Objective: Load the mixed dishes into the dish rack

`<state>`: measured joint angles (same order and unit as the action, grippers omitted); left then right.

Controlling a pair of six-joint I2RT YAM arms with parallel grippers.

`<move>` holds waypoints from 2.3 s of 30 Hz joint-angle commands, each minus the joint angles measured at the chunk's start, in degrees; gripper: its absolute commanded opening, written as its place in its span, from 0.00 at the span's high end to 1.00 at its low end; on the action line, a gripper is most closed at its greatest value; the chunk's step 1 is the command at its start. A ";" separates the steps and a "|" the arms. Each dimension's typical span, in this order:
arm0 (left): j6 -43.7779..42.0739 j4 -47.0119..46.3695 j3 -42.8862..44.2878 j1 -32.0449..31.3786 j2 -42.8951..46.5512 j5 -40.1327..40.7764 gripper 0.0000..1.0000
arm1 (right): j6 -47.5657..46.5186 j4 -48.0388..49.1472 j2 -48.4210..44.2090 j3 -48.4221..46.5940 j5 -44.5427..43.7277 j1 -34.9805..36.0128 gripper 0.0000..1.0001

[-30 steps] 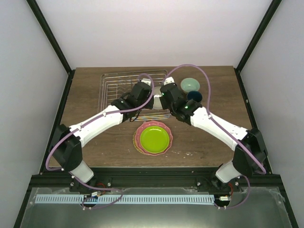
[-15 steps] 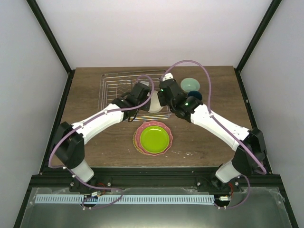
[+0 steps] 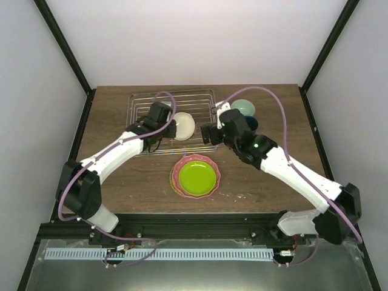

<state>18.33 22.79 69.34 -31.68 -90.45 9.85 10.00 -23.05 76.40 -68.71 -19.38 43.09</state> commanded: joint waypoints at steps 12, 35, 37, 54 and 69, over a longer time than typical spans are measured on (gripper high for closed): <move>9.57 -19.58 -8.82 7.25 9.36 -30.99 1.00 | 2.56 29.35 -9.00 16.31 56.66 -10.92 0.00; 10.00 -20.71 -10.28 7.25 9.84 -30.92 1.00 | 2.83 27.97 -4.93 16.24 50.84 -10.92 0.00; 9.89 -20.67 -10.41 7.25 10.24 -30.68 1.00 | 2.44 27.70 -4.88 16.27 49.60 -10.90 0.00; 10.93 -23.11 -11.86 7.01 12.54 -33.17 1.00 | 6.67 34.20 -0.81 15.29 53.27 -10.94 0.00; 11.38 -24.46 -11.95 5.54 11.43 -32.55 1.00 | 8.85 37.93 2.38 15.12 53.19 -10.88 0.01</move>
<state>28.58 3.49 57.08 -25.67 -79.02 -21.74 18.57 12.67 79.33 -51.66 34.48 32.08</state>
